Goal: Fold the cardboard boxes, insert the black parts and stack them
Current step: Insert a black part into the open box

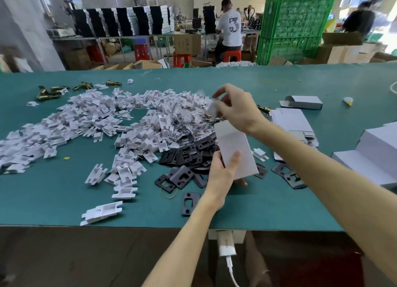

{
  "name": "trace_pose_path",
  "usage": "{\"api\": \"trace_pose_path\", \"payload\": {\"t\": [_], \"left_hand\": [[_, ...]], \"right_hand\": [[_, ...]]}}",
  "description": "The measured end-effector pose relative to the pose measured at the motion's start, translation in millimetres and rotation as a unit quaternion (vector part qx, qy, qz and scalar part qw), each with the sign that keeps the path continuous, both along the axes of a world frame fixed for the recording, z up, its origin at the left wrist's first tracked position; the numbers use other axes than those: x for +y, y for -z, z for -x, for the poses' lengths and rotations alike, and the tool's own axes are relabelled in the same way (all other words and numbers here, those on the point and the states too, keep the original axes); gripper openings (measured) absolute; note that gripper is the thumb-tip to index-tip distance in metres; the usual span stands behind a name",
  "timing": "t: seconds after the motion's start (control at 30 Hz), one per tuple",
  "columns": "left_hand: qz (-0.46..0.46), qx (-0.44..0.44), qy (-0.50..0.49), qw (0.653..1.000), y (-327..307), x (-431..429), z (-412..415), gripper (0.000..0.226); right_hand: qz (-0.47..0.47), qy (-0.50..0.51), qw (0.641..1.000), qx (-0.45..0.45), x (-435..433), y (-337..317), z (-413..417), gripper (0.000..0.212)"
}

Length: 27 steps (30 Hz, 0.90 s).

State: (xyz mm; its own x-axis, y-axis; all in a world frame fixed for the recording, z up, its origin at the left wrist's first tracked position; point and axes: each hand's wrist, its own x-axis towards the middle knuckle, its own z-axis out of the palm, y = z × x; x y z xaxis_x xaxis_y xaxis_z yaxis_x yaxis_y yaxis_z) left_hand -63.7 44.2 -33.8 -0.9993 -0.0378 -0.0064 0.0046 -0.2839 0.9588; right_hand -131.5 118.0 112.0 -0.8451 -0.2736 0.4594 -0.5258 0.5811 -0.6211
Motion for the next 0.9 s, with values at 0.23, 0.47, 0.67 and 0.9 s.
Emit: {"api": "trace_pose_path", "payload": {"t": [0.23,0.47,0.67,0.9], "left_hand": [[0.010,0.017,0.042,0.999,-5,-2,-9,0.035],[0.023,0.016,0.038,0.999,-10,-1,-13,0.032],[0.011,0.011,0.039,0.999,-9,-2,-12,0.033],[0.041,0.019,0.044,0.998,-6,-2,-9,0.036]], "right_hand": [[-0.109,0.034,0.989,-0.099,56,0,1,0.020],[-0.214,-0.008,0.973,-0.086,64,-1,-8,0.022],[-0.274,-0.008,0.962,-0.018,63,5,-14,0.022],[-0.252,-0.001,0.965,0.067,32,18,-28,0.023]]}}
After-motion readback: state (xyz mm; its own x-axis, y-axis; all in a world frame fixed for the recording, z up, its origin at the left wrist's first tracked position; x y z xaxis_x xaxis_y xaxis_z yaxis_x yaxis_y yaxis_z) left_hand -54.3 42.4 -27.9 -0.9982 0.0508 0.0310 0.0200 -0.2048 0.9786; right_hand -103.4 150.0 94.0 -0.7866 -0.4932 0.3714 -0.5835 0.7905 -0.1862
